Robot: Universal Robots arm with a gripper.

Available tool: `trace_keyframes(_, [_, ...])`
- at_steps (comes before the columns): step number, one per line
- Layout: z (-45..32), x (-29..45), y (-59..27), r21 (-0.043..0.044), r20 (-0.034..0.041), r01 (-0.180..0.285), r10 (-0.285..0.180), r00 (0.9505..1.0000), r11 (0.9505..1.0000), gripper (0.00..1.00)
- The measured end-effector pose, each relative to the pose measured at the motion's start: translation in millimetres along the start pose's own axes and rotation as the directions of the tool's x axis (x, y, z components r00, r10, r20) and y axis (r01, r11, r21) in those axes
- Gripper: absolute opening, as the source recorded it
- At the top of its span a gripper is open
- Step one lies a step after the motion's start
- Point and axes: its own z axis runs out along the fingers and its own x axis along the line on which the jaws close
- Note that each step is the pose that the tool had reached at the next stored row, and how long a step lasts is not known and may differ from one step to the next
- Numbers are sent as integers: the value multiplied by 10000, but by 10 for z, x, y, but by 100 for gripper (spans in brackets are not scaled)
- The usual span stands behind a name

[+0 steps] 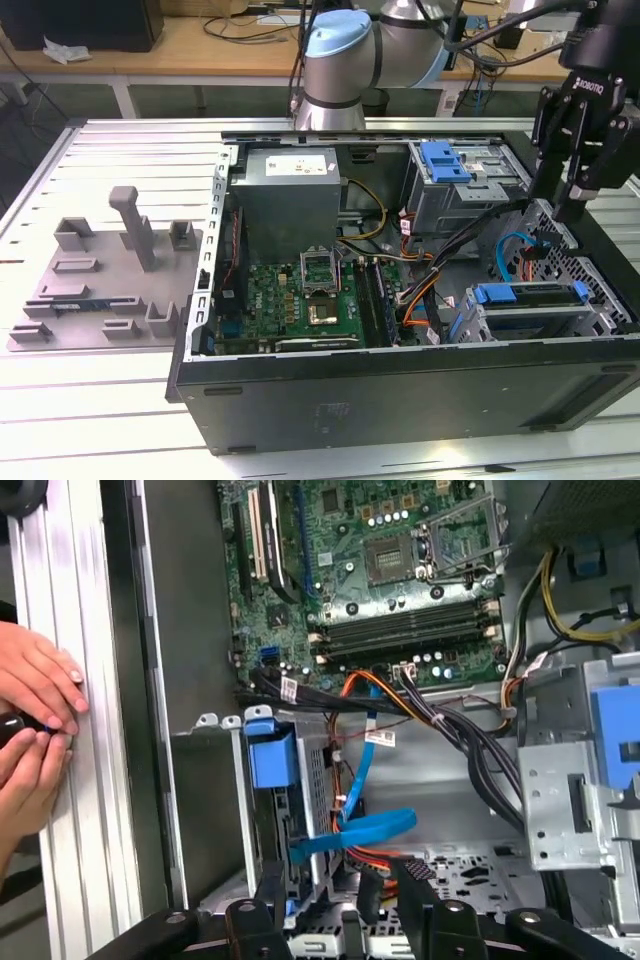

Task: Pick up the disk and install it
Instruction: 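Insert the first disk wire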

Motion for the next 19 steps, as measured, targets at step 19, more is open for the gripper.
trace_keyframes(19, [19,-237,-324,-370,-1031,-778,737,9919,9963,56])
